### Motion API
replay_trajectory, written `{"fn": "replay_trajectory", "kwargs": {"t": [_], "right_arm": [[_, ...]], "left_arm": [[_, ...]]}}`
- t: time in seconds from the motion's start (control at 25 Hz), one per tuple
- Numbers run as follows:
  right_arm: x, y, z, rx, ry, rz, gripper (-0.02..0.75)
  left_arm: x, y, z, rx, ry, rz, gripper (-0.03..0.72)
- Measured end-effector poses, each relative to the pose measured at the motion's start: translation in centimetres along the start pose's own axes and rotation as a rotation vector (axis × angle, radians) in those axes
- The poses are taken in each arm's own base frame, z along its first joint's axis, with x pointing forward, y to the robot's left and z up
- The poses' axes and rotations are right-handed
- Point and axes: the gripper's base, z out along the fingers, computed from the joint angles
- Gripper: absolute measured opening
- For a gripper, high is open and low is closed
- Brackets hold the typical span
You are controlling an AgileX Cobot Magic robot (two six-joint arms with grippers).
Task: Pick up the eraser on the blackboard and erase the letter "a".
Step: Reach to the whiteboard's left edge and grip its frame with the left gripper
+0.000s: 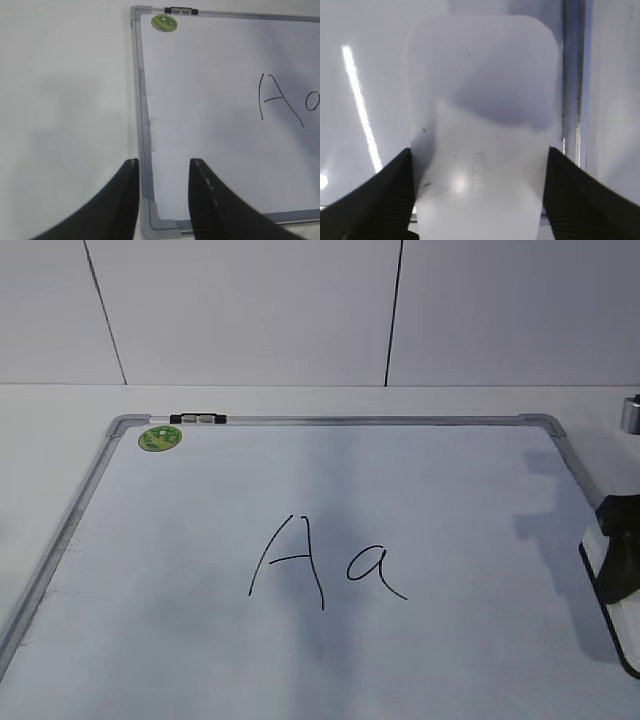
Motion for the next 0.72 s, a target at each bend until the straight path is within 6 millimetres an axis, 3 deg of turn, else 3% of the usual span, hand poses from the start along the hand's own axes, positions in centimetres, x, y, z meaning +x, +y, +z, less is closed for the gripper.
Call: {"fn": "replay_trajectory", "kwargs": {"t": [0.16, 0.32, 0.72], "right_arm": [[0.1, 0.2, -0.1, -0.015, 0.011, 0.004, 0.551], [0.1, 0.4, -0.2, -0.039, 0.015, 0.002, 0.551], [0.1, 0.9, -0.2, -0.093, 0.019, -0.006, 0.551]], "left_arm": [[-2.6, -0.2, -0.1, -0.001, 0.011, -0.011, 0.287], [-4.9, -0.2, 1.4, 0.007, 0.101, -0.048, 0.307], [-9.2, 1.0, 9.6, -0.002, 0.484, -0.140, 0.328]]}}
